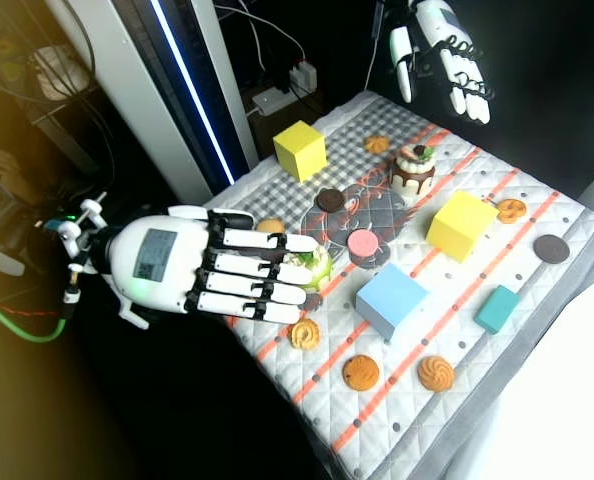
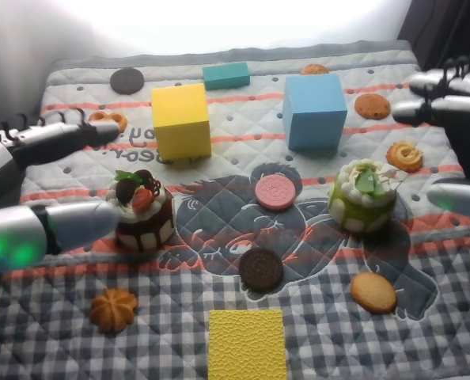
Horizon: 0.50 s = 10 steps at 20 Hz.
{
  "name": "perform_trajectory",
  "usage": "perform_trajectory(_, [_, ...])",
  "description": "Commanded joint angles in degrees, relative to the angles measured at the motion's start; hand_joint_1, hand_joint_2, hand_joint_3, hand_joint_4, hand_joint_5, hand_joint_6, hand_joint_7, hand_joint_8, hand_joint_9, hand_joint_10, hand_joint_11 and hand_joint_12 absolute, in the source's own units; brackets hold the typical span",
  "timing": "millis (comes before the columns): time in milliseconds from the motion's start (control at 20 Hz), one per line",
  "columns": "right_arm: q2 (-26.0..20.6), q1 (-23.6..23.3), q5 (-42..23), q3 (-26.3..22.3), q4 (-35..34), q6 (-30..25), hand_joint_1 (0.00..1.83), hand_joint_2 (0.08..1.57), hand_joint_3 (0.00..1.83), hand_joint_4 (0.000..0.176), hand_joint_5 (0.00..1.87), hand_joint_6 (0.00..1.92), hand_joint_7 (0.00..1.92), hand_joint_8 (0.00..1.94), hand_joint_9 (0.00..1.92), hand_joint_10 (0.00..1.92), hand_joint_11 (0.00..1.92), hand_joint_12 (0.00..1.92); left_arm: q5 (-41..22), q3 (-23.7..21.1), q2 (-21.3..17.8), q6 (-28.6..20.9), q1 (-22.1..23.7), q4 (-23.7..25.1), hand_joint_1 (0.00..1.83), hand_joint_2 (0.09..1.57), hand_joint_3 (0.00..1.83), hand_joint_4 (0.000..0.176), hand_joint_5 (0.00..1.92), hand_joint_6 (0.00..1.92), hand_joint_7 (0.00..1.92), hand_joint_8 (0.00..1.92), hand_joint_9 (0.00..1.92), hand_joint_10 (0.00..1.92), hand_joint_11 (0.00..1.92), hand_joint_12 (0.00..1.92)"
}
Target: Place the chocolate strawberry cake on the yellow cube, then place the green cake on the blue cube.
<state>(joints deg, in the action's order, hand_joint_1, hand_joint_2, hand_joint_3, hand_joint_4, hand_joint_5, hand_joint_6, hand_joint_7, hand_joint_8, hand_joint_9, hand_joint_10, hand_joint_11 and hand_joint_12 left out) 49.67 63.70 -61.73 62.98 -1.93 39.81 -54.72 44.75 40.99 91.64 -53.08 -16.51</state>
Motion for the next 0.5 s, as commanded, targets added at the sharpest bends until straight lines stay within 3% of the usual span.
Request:
perform_trajectory(0, [-0.04,-0.69,-6.88,0.15,-1.31,-0.15,0.38,1.20,0.00,0.038,0.49,0.00,0.29,0.00,0.29,0.00,0.15,0.50,-6.48,0.31,0.07,-0.08,0.58,0.46,0.20,1.14,0.00,0.147,0.28,0.00,0.23,0.01,0.25,0.01,0.00,0.12])
perform_trajectory(50, [-0.04,-0.68,-6.88,0.16,-1.31,-0.15,0.40,1.21,0.00,0.029,0.49,0.00,0.29,0.00,0.28,0.00,0.16,0.45,-6.39,0.44,0.20,-0.08,0.64,0.46,0.21,1.13,0.00,0.150,0.27,0.00,0.22,0.00,0.24,0.00,0.00,0.07])
perform_trajectory(100, [0.00,-0.68,-6.88,0.19,-1.31,-0.15,0.36,1.22,0.00,0.030,0.48,0.00,0.29,0.00,0.27,0.00,0.17,0.44,-5.85,1.03,0.60,-0.08,1.35,0.47,0.20,1.12,0.00,0.138,0.27,0.00,0.22,0.00,0.23,0.00,0.00,0.06])
perform_trajectory(150, [0.08,-0.66,-6.88,0.22,-1.31,-0.15,0.38,1.22,0.00,0.042,0.47,0.00,0.30,0.00,0.29,0.00,0.18,0.44,-4.99,1.79,1.21,-0.07,2.32,0.48,0.22,1.11,0.00,0.133,0.27,0.00,0.23,0.01,0.24,0.00,0.00,0.07])
perform_trajectory(200, [0.14,-0.61,-6.88,0.26,-1.31,-0.15,0.39,1.22,0.00,0.050,0.46,0.00,0.30,0.00,0.28,0.00,0.17,0.44,-3.78,2.79,2.03,-0.06,3.46,0.51,0.30,1.06,0.00,0.142,0.27,0.00,0.25,0.00,0.26,0.00,0.00,0.10])
perform_trajectory(400, [0.31,-0.58,-6.87,0.39,-1.30,-0.15,0.48,1.22,0.00,0.072,0.47,0.00,0.31,0.00,0.30,0.00,0.17,0.46,0.39,5.98,4.70,-0.03,7.32,0.73,0.80,0.86,0.00,0.173,0.26,0.00,0.26,0.00,0.25,0.00,0.00,0.72])
perform_trajectory(450, [0.31,-0.52,-6.87,0.39,-1.30,-0.15,0.50,1.21,0.00,0.065,0.49,0.00,0.32,0.00,0.31,0.00,0.15,0.55,1.50,6.53,5.15,-0.03,7.80,0.73,0.93,0.83,0.00,0.156,0.30,0.01,0.30,0.01,0.29,0.01,0.00,0.87])
